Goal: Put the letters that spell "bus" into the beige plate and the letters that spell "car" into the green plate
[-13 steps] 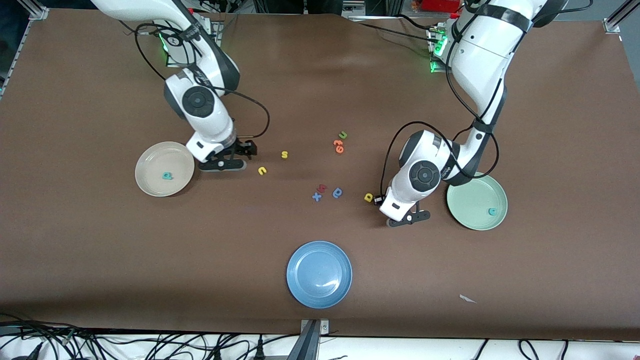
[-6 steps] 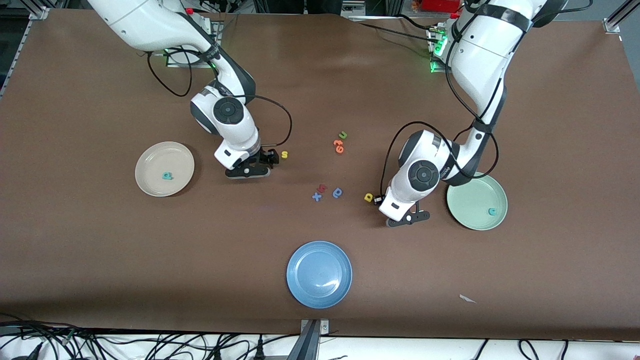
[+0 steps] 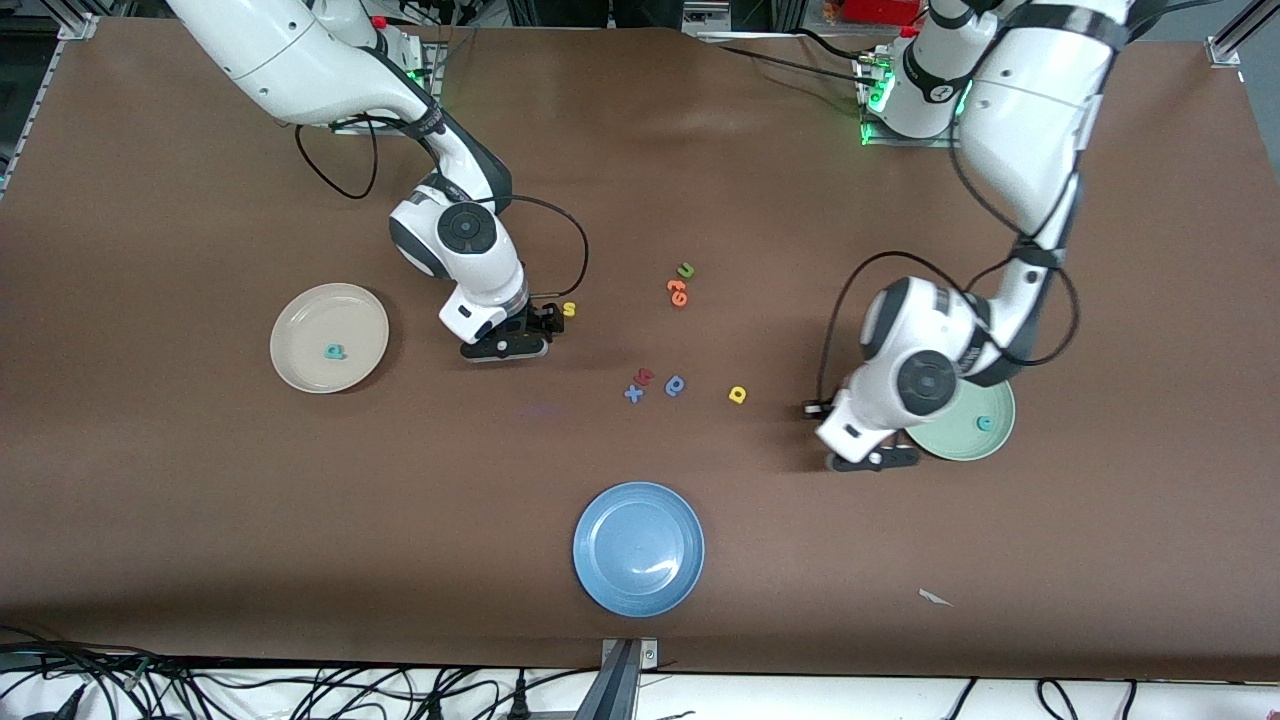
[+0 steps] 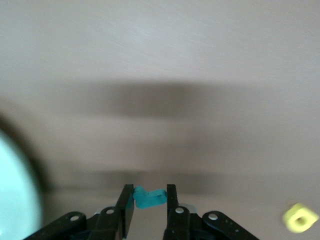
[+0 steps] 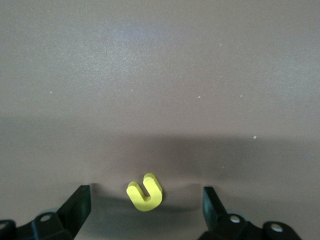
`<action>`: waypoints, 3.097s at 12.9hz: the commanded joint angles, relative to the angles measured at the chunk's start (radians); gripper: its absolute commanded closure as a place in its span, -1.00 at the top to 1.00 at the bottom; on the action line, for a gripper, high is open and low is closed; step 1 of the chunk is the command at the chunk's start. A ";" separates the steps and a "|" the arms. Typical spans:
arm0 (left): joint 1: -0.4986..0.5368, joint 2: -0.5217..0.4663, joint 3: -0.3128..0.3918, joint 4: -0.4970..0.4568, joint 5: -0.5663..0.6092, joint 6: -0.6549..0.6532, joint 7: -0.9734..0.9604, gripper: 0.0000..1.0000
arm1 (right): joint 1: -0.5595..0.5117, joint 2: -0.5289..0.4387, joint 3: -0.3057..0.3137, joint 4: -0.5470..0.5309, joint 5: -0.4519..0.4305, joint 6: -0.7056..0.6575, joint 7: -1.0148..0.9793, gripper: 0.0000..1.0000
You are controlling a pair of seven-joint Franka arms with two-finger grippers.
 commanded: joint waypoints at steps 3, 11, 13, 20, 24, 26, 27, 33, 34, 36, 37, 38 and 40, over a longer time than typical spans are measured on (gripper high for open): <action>0.192 -0.076 -0.008 -0.022 0.032 -0.116 0.363 -0.55 | 0.007 0.016 -0.016 0.017 -0.039 0.008 0.021 0.25; 0.148 -0.042 -0.034 0.030 0.055 -0.107 0.239 1.00 | 0.007 0.014 -0.022 0.009 -0.056 0.009 0.021 -0.90; 0.024 -0.013 -0.032 0.044 0.019 -0.061 0.027 1.00 | 0.006 -0.003 -0.022 0.009 -0.056 0.005 0.004 -0.90; -0.191 0.056 -0.032 0.042 0.017 0.172 -0.433 1.00 | -0.172 -0.203 -0.014 -0.085 -0.044 -0.133 -0.351 -0.91; -0.239 0.097 -0.032 0.042 0.020 0.228 -0.510 0.92 | -0.299 -0.302 -0.014 -0.187 -0.044 -0.155 -0.551 -0.90; -0.240 0.100 -0.032 0.042 0.019 0.228 -0.518 0.79 | -0.339 -0.335 -0.014 -0.228 -0.044 -0.171 -0.582 -0.88; -0.245 0.103 -0.032 0.041 0.019 0.228 -0.520 0.76 | -0.347 -0.348 -0.014 -0.245 -0.044 -0.172 -0.583 -0.86; -0.253 0.113 -0.032 0.039 0.022 0.228 -0.521 0.12 | -0.358 -0.348 -0.016 -0.254 -0.041 -0.170 -0.584 0.97; -0.253 0.113 -0.032 0.038 0.022 0.228 -0.521 0.04 | -0.358 -0.348 -0.014 -0.253 -0.041 -0.170 -0.584 0.97; -0.254 0.113 -0.032 0.033 0.023 0.228 -0.521 -0.05 | -0.358 -0.345 0.010 -0.247 0.002 -0.164 -0.571 0.98; -0.254 0.113 -0.032 0.031 0.022 0.228 -0.521 -0.10 | -0.358 -0.342 0.053 -0.239 0.084 -0.161 -0.556 0.99; -0.254 0.113 -0.032 0.031 0.023 0.226 -0.521 -0.15 | -0.350 -0.334 0.081 -0.227 0.161 -0.159 -0.536 0.99; -0.257 0.113 -0.032 0.028 0.022 0.226 -0.523 -0.20 | -0.277 -0.313 0.087 -0.190 0.220 -0.155 -0.469 0.99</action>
